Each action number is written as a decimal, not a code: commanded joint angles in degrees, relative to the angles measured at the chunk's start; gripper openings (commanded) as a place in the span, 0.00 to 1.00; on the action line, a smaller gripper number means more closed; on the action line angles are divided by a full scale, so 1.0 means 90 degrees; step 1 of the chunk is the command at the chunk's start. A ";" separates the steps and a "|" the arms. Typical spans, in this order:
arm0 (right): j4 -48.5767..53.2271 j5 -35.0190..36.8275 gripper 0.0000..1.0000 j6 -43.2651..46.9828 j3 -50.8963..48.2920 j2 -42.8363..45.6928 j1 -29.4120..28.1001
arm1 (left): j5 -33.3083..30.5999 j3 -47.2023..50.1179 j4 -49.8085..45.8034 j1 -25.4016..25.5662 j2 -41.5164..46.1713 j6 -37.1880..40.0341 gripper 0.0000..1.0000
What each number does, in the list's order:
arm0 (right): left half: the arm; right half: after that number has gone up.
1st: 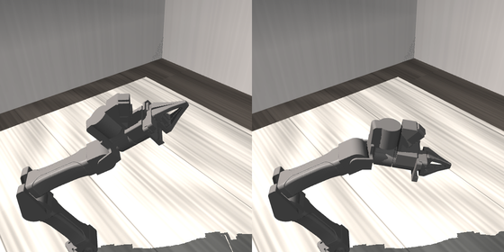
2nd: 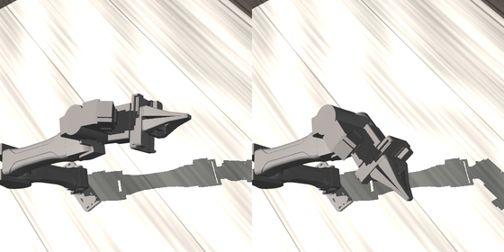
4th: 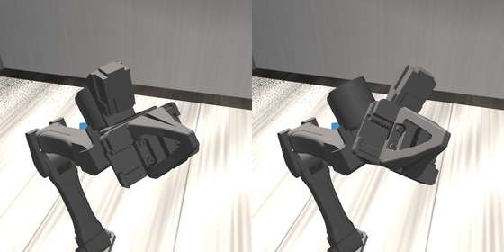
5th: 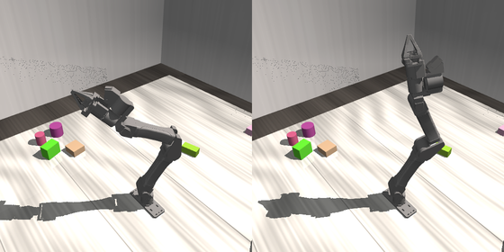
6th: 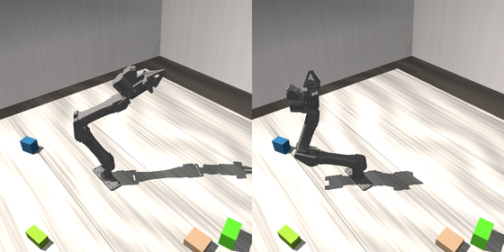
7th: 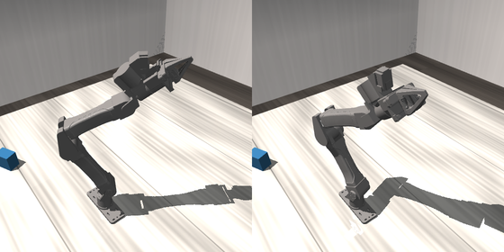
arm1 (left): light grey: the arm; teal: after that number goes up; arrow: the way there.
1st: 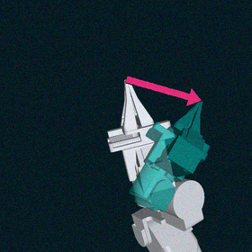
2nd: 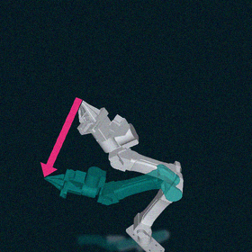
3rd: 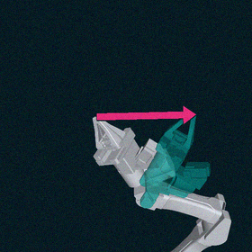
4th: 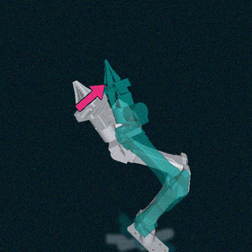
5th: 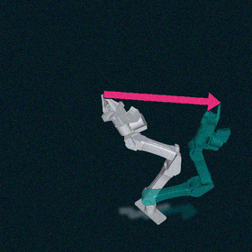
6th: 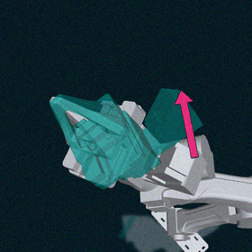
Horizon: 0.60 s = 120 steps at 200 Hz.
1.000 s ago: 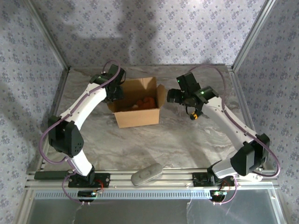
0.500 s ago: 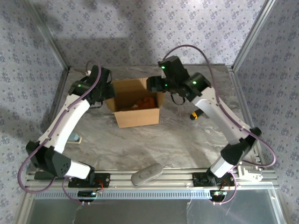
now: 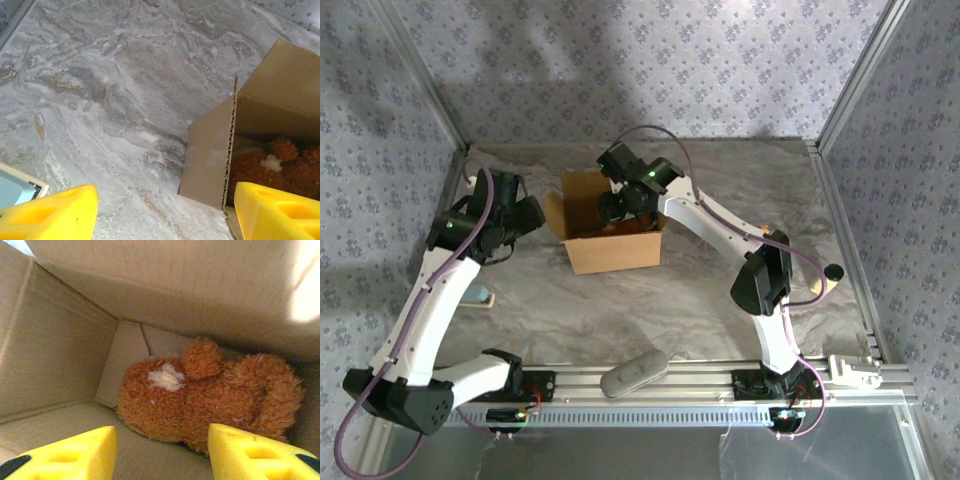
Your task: Unpack the express box
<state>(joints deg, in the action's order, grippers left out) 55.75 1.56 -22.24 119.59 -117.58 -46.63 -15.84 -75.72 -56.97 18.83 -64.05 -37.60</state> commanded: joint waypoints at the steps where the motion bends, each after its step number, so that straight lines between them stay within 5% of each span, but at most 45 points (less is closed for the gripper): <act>1: 0.0089 -0.0135 0.50 -0.0252 -0.0221 -0.0036 -0.0107 | 0.0118 0.0130 -0.0106 -0.0072 0.0076 -0.0073 0.73; 26: -0.0126 -0.0213 0.51 -0.0445 -0.0671 -0.0093 -0.0132 | 0.0141 0.0191 -0.0072 -0.0119 0.0047 -0.0060 0.73; 52: -0.0230 -0.0233 0.73 -0.0606 -0.0937 -0.0258 -0.0133 | 0.0182 0.0216 -0.0025 -0.0158 0.0030 -0.0053 0.73; 120: -0.0747 -0.0114 0.86 -0.1146 -0.1434 -0.0765 -0.0126 | 0.0192 0.0211 -0.0061 -0.0256 -0.0012 -0.0001 0.73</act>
<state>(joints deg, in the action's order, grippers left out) 50.17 0.43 -29.36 108.16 -121.86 -47.66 -14.52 -73.84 -57.01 17.10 -63.90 -37.60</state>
